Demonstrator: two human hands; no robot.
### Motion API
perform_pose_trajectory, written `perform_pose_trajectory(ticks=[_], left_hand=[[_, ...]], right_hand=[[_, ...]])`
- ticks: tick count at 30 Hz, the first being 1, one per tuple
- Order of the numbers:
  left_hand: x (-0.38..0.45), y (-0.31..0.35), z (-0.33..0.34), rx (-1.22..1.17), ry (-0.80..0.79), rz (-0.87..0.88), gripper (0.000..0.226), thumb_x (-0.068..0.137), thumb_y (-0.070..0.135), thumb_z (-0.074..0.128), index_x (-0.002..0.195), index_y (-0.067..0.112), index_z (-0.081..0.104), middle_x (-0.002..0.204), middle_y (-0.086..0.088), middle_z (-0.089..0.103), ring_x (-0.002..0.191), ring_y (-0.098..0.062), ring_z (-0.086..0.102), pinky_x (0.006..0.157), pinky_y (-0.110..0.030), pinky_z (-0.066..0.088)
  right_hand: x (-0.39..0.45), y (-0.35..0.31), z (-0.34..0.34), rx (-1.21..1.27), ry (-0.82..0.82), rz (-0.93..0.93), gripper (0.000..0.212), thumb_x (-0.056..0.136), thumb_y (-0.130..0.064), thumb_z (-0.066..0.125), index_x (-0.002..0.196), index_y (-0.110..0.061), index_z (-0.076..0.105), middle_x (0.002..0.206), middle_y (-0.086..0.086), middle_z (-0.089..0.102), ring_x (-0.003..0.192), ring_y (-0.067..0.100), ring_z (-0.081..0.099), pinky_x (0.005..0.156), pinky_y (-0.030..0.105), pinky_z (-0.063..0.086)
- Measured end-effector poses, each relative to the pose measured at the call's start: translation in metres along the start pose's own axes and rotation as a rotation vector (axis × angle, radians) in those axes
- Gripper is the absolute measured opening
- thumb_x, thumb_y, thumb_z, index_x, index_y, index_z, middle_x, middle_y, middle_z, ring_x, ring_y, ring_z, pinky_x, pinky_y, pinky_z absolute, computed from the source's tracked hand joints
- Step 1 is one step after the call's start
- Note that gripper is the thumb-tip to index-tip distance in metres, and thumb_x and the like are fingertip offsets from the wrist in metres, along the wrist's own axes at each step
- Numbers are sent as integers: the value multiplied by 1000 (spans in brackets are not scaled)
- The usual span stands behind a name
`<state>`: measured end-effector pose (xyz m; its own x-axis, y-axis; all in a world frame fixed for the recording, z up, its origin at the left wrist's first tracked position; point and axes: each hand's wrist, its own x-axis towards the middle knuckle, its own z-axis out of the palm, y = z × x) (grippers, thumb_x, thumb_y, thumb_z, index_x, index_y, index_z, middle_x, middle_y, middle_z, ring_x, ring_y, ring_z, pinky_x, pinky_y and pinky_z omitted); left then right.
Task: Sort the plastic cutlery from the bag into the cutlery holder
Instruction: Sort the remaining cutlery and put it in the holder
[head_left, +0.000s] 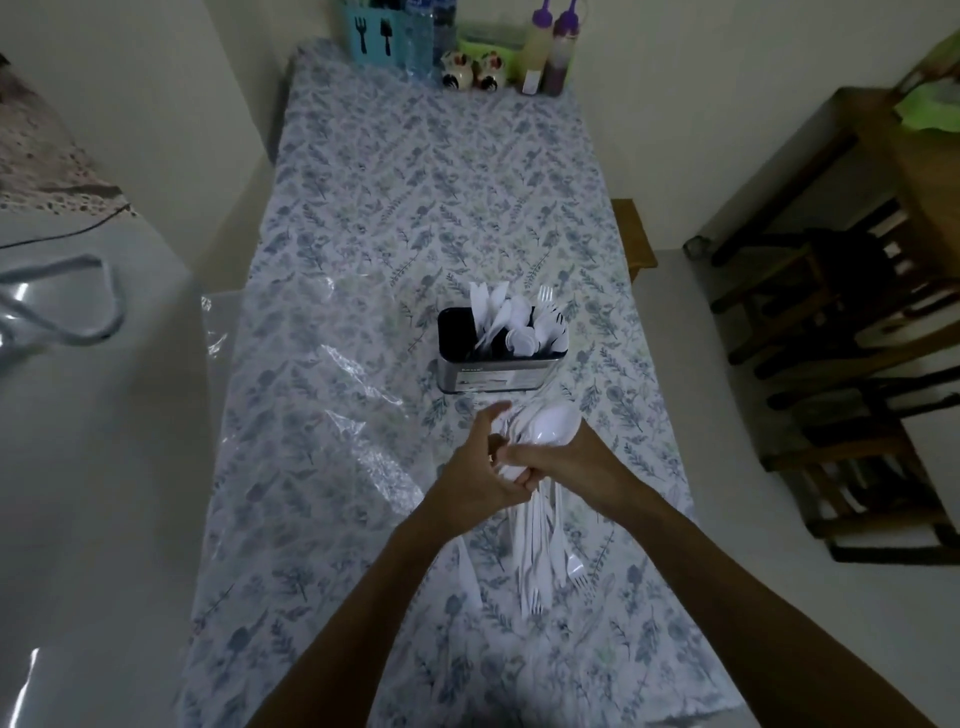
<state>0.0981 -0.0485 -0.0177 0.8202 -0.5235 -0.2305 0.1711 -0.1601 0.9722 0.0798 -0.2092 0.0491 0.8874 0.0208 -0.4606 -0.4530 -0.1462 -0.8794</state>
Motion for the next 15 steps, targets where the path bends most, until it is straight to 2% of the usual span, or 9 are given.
perform_pose_trajectory(ticks=[2,3,5,6,7,8,10,13,15], left_hand=[[-4,-2,-3,88,-31,-92,47,82,25,84,118,36,55,100,4,71,88,-8,70,79,-29,58],[-6,-3,-5,155,-46,-133,36,83,38,81,109,32,57,98,8,71,87,-6,70,80,-31,59],[-7,0,-8,195,-78,-283,50,82,59,76,114,27,56,103,8,70,87,-9,71,81,-32,59],[-7,2,-8,119,-88,-361,52,82,58,77,118,27,55,106,4,72,86,-14,74,78,-31,60],[-7,4,-8,1,-100,-409,46,86,48,78,119,25,56,103,-1,74,82,-19,76,73,-29,60],[-7,5,-7,-82,-109,-414,36,90,33,78,117,19,59,96,-4,75,75,-19,76,67,-27,60],[-5,0,-4,-81,-66,-355,27,92,11,75,114,2,63,77,-5,73,60,-15,69,58,-27,57],[-3,-11,-2,-20,-16,-311,25,93,7,72,111,-7,61,66,-9,68,52,-17,63,56,-33,55],[-1,-10,0,28,-34,-279,22,96,13,69,111,-1,59,65,-8,68,54,-19,63,58,-36,55]], right_hand=[[2,6,1,-57,39,-28,13,84,-14,81,90,-3,79,86,19,78,81,40,74,79,51,60],[2,7,1,-99,52,-49,13,84,-18,82,86,-6,79,85,16,78,82,40,74,82,53,60],[3,5,-1,-144,68,-79,17,84,-23,83,85,-6,79,85,11,79,84,33,76,85,52,60],[2,3,-1,-147,71,-95,18,84,-23,84,89,-6,78,88,9,79,86,29,76,86,49,61],[1,2,0,-152,75,-109,19,84,-21,84,93,-6,77,91,6,79,89,26,76,87,46,61],[2,2,1,-167,85,-119,19,84,-19,84,95,-6,76,94,5,79,91,24,76,88,45,60],[2,4,5,-207,95,-131,22,81,-21,85,98,-11,75,98,5,78,95,23,75,89,49,60],[1,6,6,-274,82,-138,30,76,-30,86,100,-18,73,98,0,77,95,20,74,88,50,59],[-2,1,5,-343,78,-168,29,77,-30,87,99,-20,71,95,-4,76,93,13,73,86,40,60]])
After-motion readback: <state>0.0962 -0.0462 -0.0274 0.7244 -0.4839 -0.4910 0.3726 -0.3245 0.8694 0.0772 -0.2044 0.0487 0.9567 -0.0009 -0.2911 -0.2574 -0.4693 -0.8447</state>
